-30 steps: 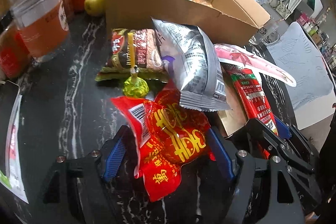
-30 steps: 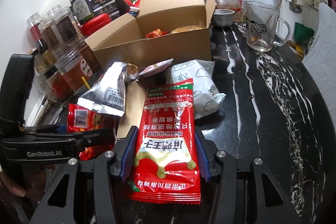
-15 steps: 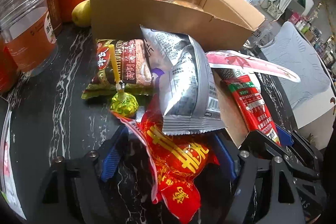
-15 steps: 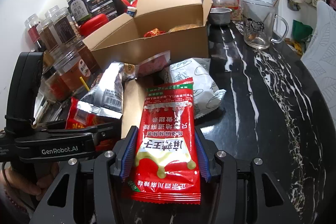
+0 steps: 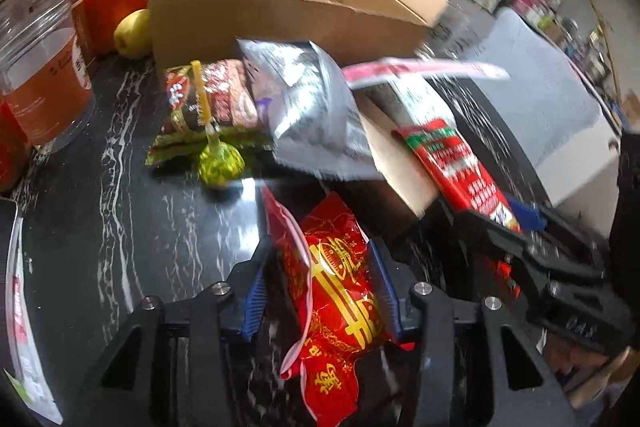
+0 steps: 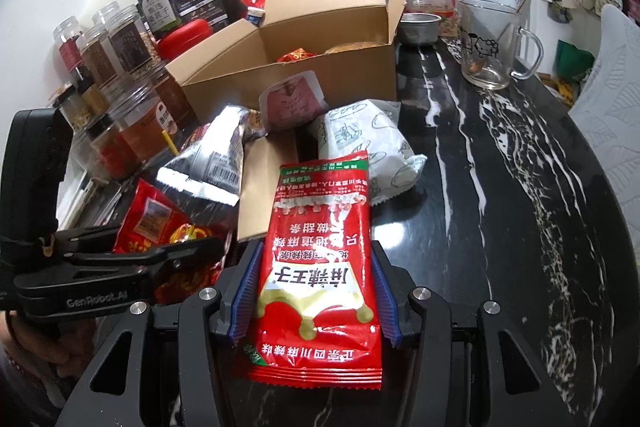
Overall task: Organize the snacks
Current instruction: 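Lift the red sauce packet and red candy bag off the pile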
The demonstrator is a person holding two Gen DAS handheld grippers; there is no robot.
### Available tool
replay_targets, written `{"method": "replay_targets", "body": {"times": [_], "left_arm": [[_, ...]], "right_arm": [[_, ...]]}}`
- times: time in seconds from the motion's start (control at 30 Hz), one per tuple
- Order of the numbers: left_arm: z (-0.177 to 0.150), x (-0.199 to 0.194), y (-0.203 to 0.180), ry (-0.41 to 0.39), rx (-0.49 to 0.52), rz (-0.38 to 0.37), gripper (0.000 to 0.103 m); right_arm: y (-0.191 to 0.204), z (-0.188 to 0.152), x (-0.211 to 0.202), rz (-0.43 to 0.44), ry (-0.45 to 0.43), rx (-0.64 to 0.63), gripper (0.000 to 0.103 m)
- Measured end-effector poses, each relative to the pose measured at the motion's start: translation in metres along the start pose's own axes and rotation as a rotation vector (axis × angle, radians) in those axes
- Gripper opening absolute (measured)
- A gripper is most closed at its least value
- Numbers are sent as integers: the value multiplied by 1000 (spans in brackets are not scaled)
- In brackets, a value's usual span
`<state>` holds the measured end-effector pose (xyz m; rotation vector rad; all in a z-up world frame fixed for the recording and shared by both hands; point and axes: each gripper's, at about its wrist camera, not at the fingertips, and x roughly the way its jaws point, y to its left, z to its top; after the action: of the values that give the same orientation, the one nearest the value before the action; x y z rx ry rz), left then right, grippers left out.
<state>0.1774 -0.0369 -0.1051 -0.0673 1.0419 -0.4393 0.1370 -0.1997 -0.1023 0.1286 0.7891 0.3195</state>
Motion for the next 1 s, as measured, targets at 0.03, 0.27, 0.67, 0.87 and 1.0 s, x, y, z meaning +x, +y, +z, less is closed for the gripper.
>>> {"method": "replay_targets", "body": {"times": [0.03, 0.27, 0.67, 0.87, 1.0], "left_arm": [[-1, -1, -1, 4, 14, 4, 47], [-15, -5, -19, 40, 140, 43, 47], [-32, 19, -59, 25, 206, 138, 71], [-38, 10, -44, -36, 167, 132, 50], [-46, -1, -32, -38, 153, 115, 49]], "right_arm": [[1, -2, -2, -4, 2, -3, 51], [7, -19, -17, -24, 23, -8, 51], [12, -33, -18, -63, 56, -33, 51], [8, -39, -10, -63, 96, -19, 53], [8, -38, -4, -73, 93, -19, 59]]}}
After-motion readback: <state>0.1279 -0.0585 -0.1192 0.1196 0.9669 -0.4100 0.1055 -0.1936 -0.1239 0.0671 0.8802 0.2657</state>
